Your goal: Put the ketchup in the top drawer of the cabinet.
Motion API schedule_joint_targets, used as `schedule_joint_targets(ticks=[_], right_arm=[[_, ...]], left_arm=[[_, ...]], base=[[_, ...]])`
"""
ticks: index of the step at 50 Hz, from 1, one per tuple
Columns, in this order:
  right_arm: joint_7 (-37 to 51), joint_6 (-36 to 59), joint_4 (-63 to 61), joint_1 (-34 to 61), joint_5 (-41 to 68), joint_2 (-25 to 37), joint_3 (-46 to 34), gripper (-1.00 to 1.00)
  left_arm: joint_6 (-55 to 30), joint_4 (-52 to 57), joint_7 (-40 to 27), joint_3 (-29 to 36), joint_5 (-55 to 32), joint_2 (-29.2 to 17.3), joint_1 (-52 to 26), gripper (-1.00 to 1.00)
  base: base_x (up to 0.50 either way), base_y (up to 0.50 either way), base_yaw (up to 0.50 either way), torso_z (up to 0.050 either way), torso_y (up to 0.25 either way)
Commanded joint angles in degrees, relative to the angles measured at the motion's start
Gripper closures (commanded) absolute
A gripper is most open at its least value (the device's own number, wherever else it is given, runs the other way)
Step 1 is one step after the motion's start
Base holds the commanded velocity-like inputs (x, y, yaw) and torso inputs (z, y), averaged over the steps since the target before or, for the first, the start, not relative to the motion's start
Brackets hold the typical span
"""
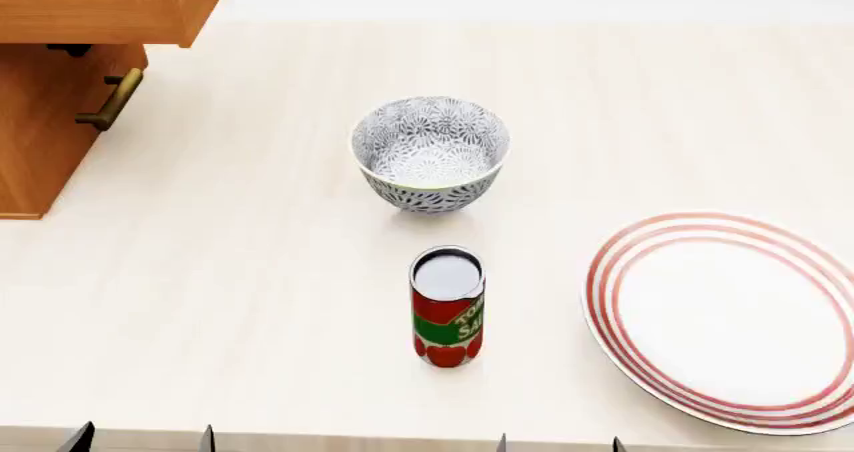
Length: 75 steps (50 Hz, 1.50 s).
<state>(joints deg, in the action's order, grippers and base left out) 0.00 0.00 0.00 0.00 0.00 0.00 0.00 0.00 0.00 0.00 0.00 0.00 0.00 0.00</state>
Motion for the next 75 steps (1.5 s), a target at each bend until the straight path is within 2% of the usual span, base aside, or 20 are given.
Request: schedule_joint_targets(ticks=[1,13,20,27,41,54,75], right_arm=[[2.5,-0.5,0.7,0.3,2.0,2.0,-2.5,-1.00],[4.7,10.3,-13.6,1.5,3.8,4.2,-3.1,-1.00],[5.3,17.7,-23.3,4.9,4.4,5.9,-3.2,-1.00],[6.3,25.9,-30.9,10.4,5.6,7.1,-2.2,-1.00],[7.4,36.7,-43.1,15.7,8.9,8.3,-1.3,-1.00],[8.4,38.2,-45.8,16.4,8.9,9.1,-2.8,-1.00],[9.3,37.8,-43.8,17.2,9.3,9.7,-3.9,-1.00]], left_arm=[[0.2,-0.4,-1.2,1.2,-1.0,-1.0,-0.3,-1.00],[-8.7,12.9,-4.1,2.1,-2.8,-3.6,0.5,-1.00],[-18.4,26.4,-5.5,1.9,-3.4,-5.0,-0.2,-1.00],[-27.8,35.0,-6.5,1.2,-4.5,-6.3,-4.0,-1.00],[-40.5,49.3,-8.5,0.4,-7.4,-7.2,-10.2,-1.00],[-45.0,54.5,-9.4,-0.9,-9.7,-7.7,-12.7,-1.00],[-43.2,52.7,-10.4,-0.8,-10.6,-8.6,-12.0,-1.00]], base=[[0.00,0.00,0.00,0.000,0.000],[0.00,0.00,0.00,0.000,0.000],[0.00,0.00,0.00,0.000,0.000],[0.00,0.00,0.00,0.000,0.000],[0.00,0.00,0.00,0.000,0.000],[0.00,0.00,0.00,0.000,0.000],[0.35,0.00,0.00,0.000,0.000]])
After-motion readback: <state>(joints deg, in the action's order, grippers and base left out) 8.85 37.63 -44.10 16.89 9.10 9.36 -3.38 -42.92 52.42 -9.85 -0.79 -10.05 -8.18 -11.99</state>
